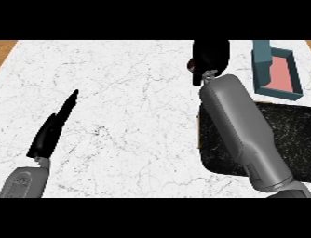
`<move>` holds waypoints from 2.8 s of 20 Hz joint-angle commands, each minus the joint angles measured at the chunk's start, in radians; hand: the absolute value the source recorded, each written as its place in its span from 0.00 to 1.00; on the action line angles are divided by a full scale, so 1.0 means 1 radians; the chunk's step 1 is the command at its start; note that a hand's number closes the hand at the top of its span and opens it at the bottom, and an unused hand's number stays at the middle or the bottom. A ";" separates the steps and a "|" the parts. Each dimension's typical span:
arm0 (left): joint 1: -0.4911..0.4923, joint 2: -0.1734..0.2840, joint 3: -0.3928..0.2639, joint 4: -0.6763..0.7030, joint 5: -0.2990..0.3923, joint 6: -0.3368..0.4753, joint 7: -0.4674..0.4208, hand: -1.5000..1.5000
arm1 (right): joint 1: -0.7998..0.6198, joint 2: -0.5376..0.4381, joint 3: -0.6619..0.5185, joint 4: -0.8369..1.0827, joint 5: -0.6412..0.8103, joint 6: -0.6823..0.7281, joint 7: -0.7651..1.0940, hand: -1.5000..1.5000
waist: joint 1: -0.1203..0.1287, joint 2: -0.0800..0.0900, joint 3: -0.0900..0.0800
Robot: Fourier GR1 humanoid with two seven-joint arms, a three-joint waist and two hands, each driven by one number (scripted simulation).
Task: Pick the cupcake from the tray and place it in the cardboard box
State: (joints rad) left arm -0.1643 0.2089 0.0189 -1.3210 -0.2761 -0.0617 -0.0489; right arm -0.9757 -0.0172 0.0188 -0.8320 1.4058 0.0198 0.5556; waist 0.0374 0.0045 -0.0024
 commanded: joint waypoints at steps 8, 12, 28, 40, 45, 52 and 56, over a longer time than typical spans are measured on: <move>0.040 0.017 0.040 -0.014 0.029 -0.019 -0.009 0.50 | -0.125 -0.068 -0.035 -0.177 0.067 0.163 0.246 1.00 | -0.041 -0.009 0.002; 0.100 -0.003 0.008 -0.057 0.000 -0.001 -0.021 0.50 | -0.100 -0.108 -0.079 -0.219 0.057 0.109 0.268 1.00 | -0.033 -0.007 0.002; 0.040 -0.038 0.003 -0.037 -0.031 0.028 0.009 0.50 | 0.000 -0.377 -0.264 -0.007 -0.052 0.073 0.075 1.00 | -0.023 0.002 0.003; -0.019 -0.015 0.038 0.008 0.003 -0.009 -0.007 0.50 | 0.039 -0.350 -0.468 0.112 -0.322 -0.105 -0.221 0.00 | -0.018 0.005 0.004; -0.001 -0.010 0.023 -0.017 -0.014 -0.010 0.009 0.50 | 0.054 -0.322 -0.599 0.076 -0.492 -0.274 -0.412 0.00 | -0.018 0.004 0.006; 0.030 -0.019 0.014 -0.061 -0.014 -0.013 0.024 0.50 | 0.034 -0.357 -0.765 0.139 -0.689 -0.335 -0.481 0.00 | -0.014 0.001 0.005; -0.001 -0.014 0.031 0.012 -0.010 -0.017 -0.002 0.50 | 0.059 -0.406 -0.835 0.178 -0.790 -0.370 -0.639 0.00 | -0.021 0.005 0.004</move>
State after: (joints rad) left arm -0.1558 0.1962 0.0480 -1.3254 -0.2902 -0.0694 -0.0571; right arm -0.9290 -0.3896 -0.7497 -0.6750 0.7050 -0.3103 0.0208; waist 0.0195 0.0086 0.0020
